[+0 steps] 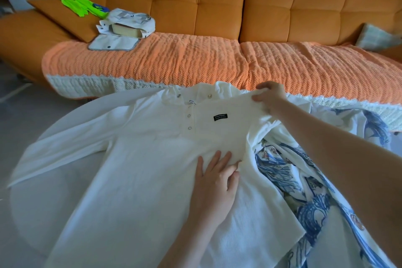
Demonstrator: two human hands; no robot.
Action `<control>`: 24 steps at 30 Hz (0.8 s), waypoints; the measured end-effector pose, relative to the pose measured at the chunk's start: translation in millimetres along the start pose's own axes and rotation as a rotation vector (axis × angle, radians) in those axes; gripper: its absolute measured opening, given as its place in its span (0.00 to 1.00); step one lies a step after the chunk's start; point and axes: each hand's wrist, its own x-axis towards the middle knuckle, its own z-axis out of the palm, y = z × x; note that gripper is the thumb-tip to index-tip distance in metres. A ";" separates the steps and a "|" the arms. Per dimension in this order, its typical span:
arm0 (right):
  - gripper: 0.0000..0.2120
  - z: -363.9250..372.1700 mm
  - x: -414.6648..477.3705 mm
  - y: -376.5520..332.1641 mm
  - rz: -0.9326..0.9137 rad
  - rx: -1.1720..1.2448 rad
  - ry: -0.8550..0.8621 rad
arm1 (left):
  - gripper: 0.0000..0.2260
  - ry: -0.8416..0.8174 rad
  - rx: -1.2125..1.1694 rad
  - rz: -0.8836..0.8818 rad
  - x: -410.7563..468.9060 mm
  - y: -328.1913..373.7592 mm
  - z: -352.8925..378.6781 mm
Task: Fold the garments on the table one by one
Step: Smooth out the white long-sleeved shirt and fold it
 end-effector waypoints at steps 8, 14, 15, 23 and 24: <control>0.14 6.6 6.9 24.3 -0.140 -0.774 -0.175 | 0.24 -0.085 0.041 -0.012 -1.7 4.8 -7.0; 0.27 23.0 9.5 16.2 -0.016 -0.667 -0.254 | 0.26 -0.172 0.102 0.054 -4.5 11.6 -12.0; 0.28 26.8 13.4 20.2 0.006 -0.673 -0.247 | 0.25 -0.167 0.104 0.075 -4.6 12.8 -12.5; 0.08 46.0 20.9 9.1 -0.195 -0.594 0.018 | 0.27 -0.153 0.111 0.143 -4.5 11.6 -12.2; 0.07 49.6 20.0 6.3 -0.252 -0.527 0.102 | 0.26 -0.148 0.113 0.146 -4.4 11.2 -11.0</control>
